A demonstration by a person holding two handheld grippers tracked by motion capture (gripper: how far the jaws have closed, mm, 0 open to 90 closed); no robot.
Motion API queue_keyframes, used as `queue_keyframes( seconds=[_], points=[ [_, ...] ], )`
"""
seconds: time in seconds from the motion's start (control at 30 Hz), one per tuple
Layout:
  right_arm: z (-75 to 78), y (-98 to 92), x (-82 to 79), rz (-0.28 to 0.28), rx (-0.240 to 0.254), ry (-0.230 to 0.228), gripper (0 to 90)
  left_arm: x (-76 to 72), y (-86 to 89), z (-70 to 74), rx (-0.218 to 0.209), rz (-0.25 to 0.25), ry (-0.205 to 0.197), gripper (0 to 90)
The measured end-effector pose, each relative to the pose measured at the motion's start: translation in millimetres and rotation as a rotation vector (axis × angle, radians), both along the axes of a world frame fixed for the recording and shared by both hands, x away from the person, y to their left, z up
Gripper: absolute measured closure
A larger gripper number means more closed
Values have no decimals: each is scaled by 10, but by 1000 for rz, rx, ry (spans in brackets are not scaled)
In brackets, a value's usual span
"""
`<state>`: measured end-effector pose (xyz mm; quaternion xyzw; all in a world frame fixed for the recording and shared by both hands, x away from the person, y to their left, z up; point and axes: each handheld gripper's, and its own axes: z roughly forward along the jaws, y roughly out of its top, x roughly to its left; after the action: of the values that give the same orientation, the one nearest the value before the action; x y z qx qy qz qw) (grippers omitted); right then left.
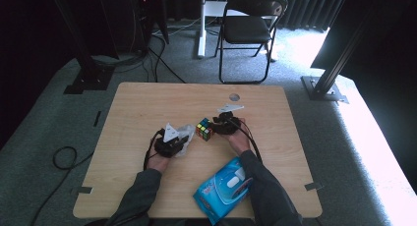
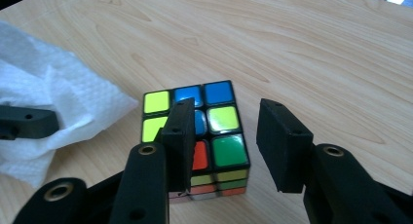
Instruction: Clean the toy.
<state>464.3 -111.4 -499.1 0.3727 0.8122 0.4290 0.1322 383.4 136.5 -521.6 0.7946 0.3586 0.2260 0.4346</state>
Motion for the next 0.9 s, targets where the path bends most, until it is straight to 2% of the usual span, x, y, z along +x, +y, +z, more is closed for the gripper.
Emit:
queue_keyframes(
  seconds=[0.07, 0.17, 0.23, 0.43, 0.7, 0.9],
  points=[
    [5, 4, -4, -9, -12, -15, 591, 1, 2, -3, -1, 1, 1, 783],
    [13, -28, 17, -49, -3, -23, 590, 3, 5, -2, -1, 1, 0, 783],
    [5, -56, 38, -67, 5, -9, 580, 3, 5, 0, -1, 1, -1, 783],
    [-11, -50, 40, -56, 0, 0, 549, 3, 3, -1, 0, 0, -1, 783],
    [-12, -33, 20, -40, 5, 1, 565, 6, 7, 0, -3, 1, 0, 782],
    [-34, -64, 57, -53, 52, 51, 608, 4, 2, 2, -1, 0, -1, 782]
  ],
)
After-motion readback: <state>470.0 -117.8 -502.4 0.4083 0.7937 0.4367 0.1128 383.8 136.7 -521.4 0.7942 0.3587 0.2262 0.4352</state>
